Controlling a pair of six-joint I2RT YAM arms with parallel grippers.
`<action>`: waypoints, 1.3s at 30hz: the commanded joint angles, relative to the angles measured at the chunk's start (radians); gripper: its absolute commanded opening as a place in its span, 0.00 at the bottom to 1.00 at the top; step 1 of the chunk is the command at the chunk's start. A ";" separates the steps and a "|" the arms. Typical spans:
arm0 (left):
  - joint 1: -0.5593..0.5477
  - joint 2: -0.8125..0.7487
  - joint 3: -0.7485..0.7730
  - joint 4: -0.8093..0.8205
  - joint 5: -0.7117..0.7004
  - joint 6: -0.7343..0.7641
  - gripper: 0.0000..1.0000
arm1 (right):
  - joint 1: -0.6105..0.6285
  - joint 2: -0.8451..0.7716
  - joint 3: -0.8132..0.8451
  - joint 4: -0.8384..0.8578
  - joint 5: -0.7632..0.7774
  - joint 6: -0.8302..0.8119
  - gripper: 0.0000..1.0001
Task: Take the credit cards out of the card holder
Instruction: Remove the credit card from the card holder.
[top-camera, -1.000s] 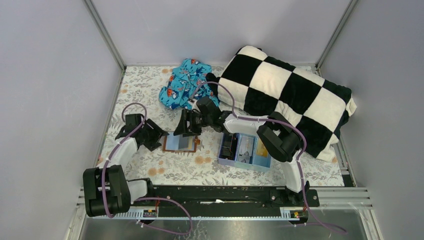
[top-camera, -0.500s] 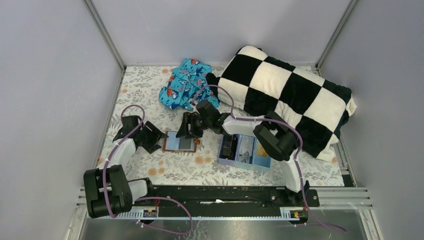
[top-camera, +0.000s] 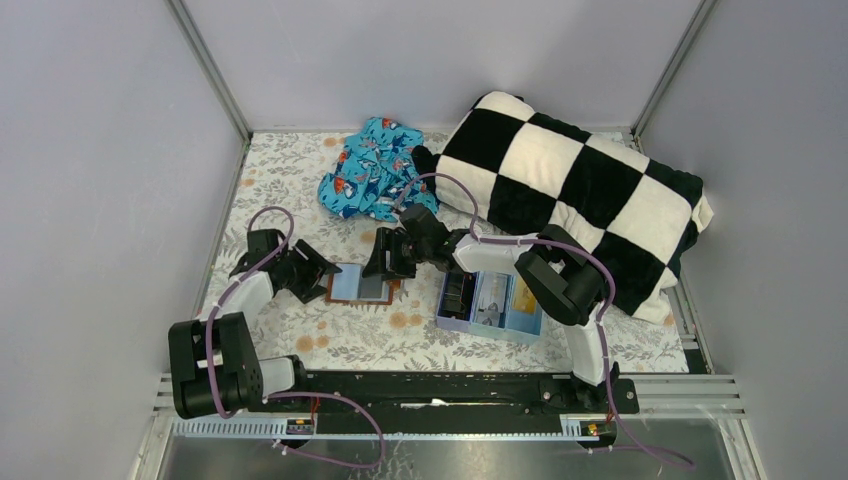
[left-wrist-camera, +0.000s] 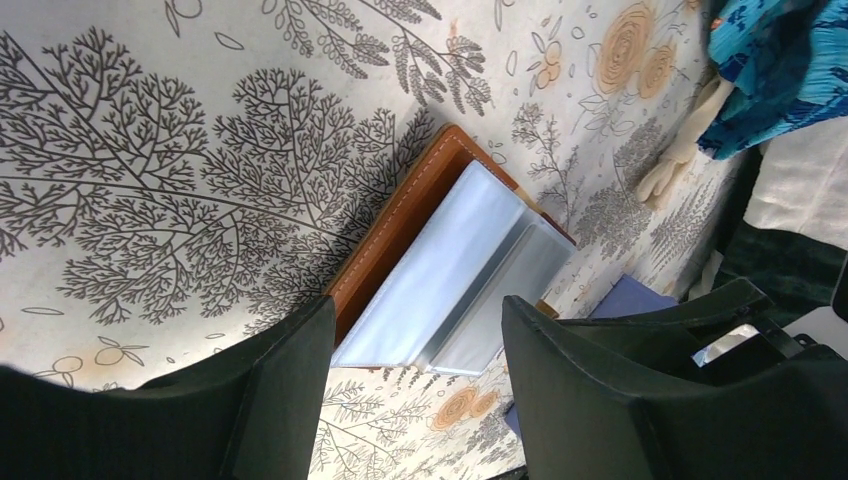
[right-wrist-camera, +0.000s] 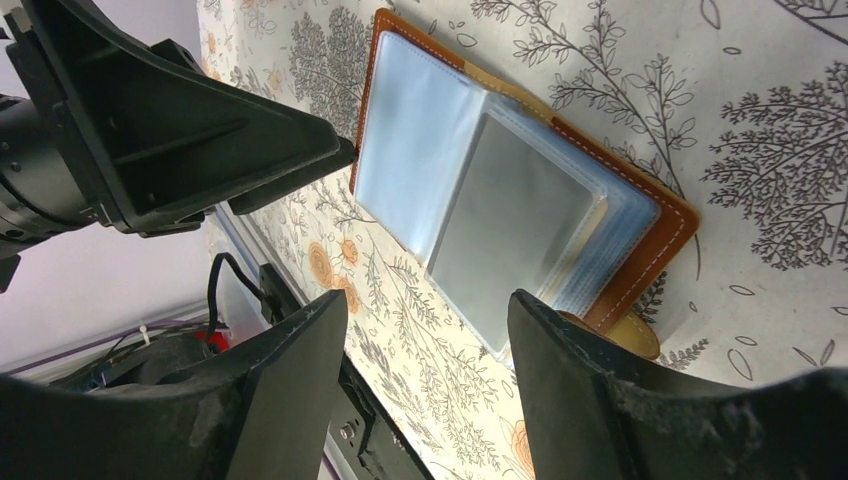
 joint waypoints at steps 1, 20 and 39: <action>-0.001 0.028 0.006 0.048 -0.008 -0.001 0.66 | -0.006 -0.019 0.004 -0.017 0.036 -0.011 0.67; -0.001 0.045 0.000 0.058 -0.004 -0.001 0.65 | -0.006 0.043 0.029 -0.029 0.011 -0.007 0.67; -0.003 0.059 -0.007 0.067 0.011 -0.001 0.65 | -0.004 0.047 0.058 0.105 -0.085 0.051 0.67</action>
